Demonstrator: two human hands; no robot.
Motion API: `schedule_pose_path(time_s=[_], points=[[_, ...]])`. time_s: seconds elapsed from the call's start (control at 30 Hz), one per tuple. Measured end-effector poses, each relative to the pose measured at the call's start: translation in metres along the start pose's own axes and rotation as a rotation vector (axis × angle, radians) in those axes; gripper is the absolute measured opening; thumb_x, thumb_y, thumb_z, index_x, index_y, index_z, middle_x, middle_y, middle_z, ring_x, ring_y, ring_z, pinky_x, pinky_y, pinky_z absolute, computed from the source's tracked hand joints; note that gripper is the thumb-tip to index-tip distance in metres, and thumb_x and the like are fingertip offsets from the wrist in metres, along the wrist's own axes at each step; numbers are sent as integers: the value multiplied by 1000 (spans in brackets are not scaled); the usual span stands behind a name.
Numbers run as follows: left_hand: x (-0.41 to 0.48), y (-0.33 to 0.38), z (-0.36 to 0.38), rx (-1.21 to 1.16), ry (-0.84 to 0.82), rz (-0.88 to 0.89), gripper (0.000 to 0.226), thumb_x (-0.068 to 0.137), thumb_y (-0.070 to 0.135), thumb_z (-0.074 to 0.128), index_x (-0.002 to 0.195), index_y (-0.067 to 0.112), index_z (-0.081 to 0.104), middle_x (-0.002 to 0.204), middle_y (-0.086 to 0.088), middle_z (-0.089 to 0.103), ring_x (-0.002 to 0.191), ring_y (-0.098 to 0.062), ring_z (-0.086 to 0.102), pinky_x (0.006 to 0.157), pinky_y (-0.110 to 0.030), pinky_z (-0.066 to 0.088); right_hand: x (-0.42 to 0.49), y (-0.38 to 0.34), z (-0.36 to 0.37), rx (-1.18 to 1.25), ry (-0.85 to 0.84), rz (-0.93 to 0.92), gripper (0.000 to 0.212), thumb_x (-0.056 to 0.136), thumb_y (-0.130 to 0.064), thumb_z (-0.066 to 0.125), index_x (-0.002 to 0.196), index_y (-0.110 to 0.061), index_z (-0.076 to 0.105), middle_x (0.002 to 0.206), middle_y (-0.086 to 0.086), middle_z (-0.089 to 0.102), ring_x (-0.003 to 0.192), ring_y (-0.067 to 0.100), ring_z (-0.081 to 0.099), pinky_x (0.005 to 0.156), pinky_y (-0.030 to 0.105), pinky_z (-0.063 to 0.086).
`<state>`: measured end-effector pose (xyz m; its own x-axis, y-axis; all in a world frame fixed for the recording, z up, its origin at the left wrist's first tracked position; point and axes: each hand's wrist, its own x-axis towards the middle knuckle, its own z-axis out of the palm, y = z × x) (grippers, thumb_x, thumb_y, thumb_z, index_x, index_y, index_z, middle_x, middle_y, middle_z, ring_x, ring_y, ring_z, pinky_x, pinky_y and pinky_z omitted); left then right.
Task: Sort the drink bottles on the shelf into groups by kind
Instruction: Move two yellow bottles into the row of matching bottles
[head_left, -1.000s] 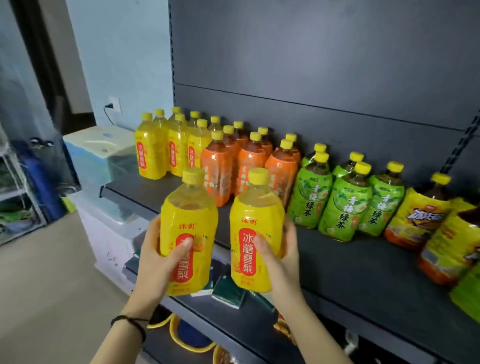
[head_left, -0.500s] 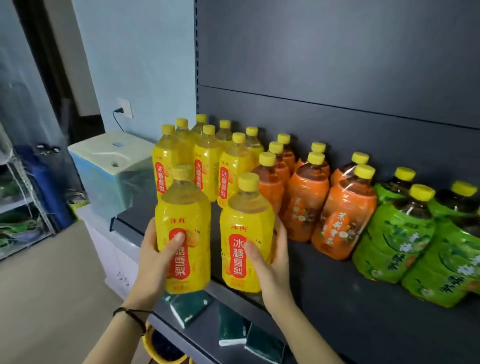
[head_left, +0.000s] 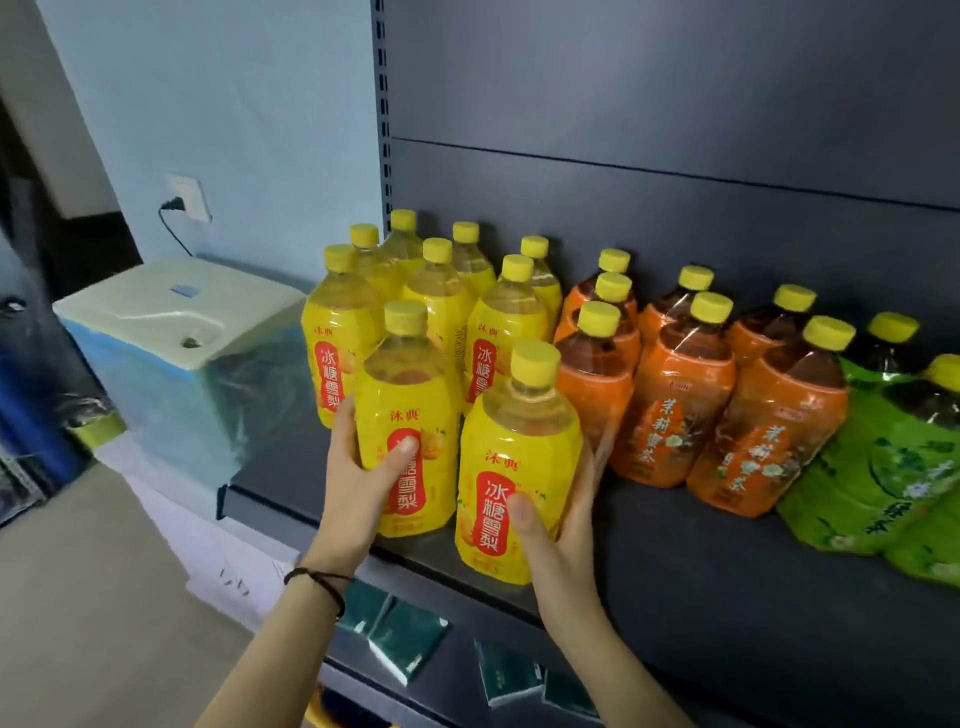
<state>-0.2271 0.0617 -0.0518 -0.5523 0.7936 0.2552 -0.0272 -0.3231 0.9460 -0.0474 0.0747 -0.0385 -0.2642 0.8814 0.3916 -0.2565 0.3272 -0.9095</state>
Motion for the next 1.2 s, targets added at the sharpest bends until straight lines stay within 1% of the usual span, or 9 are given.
schedule_pose_path(time_s=[0.1, 0.23, 0.47, 0.6, 0.7, 0.8, 0.9, 1.0, 1.2], points=[[11, -6, -8, 29, -85, -10, 102, 50, 69, 79, 137, 36, 37, 131, -3, 57, 112, -19, 63, 81, -33, 57, -2, 7, 7, -14, 54, 35, 80, 56, -71, 74, 122, -75, 30, 134, -36, 45, 125, 4, 53, 95, 30, 52], [24, -11, -24, 157, -150, 40, 82, 58, 72, 73, 130, 43, 44, 135, -4, 51, 122, -24, 55, 96, -52, 49, -4, 7, 22, -62, 107, 43, 75, 62, -68, 71, 122, -75, 27, 127, -50, 41, 121, -10, 50, 92, 18, 50], [34, -5, -40, 192, -161, 56, 84, 62, 65, 72, 134, 30, 45, 127, 4, 60, 115, -16, 59, 94, -50, 51, -1, 17, 40, -105, 131, 87, 80, 61, -71, 72, 124, -74, 23, 147, -19, 40, 127, 0, 49, 96, 21, 48], [41, -2, -41, 295, -141, 97, 88, 67, 66, 68, 140, 24, 41, 133, 2, 51, 121, -17, 52, 100, -47, 47, 10, 20, 46, -169, 143, 98, 79, 58, -76, 69, 121, -75, 21, 147, -18, 36, 125, -8, 47, 88, 11, 46], [50, 4, -38, 374, -142, 149, 90, 70, 60, 70, 143, 21, 36, 133, 5, 38, 126, -17, 43, 105, -42, 42, 16, 22, 50, -250, 204, 52, 86, 62, -78, 64, 131, -66, 15, 148, -27, 28, 132, -10, 37, 93, 7, 41], [56, 6, -35, 377, -164, 167, 93, 66, 65, 72, 141, 28, 31, 136, 2, 44, 121, -17, 50, 97, -43, 49, 14, 27, 52, -312, 272, 15, 85, 70, -74, 61, 139, -62, 13, 151, -26, 26, 138, 0, 33, 108, 27, 39], [50, 7, -34, 371, -141, 157, 90, 65, 63, 71, 139, 28, 33, 135, 2, 51, 119, -16, 53, 94, -44, 51, 7, 33, 48, -374, 350, 20, 73, 79, -69, 56, 142, -58, 19, 153, -15, 32, 139, 11, 36, 110, 48, 39], [42, 2, -39, 408, -117, 170, 83, 71, 48, 75, 140, 25, 34, 137, 1, 48, 124, -17, 48, 97, -46, 49, 2, 39, 45, -422, 382, 32, 66, 84, -68, 49, 143, -54, 23, 152, -12, 33, 139, 11, 36, 109, 49, 39], [33, -12, -47, 442, -101, 122, 75, 75, 35, 77, 139, 21, 41, 135, -3, 49, 117, -18, 53, 94, -44, 52, 4, 44, 60, -374, 361, 25, 81, 82, -69, 49, 148, -48, 7, 158, -11, 20, 143, 10, 28, 114, 45, 34]])
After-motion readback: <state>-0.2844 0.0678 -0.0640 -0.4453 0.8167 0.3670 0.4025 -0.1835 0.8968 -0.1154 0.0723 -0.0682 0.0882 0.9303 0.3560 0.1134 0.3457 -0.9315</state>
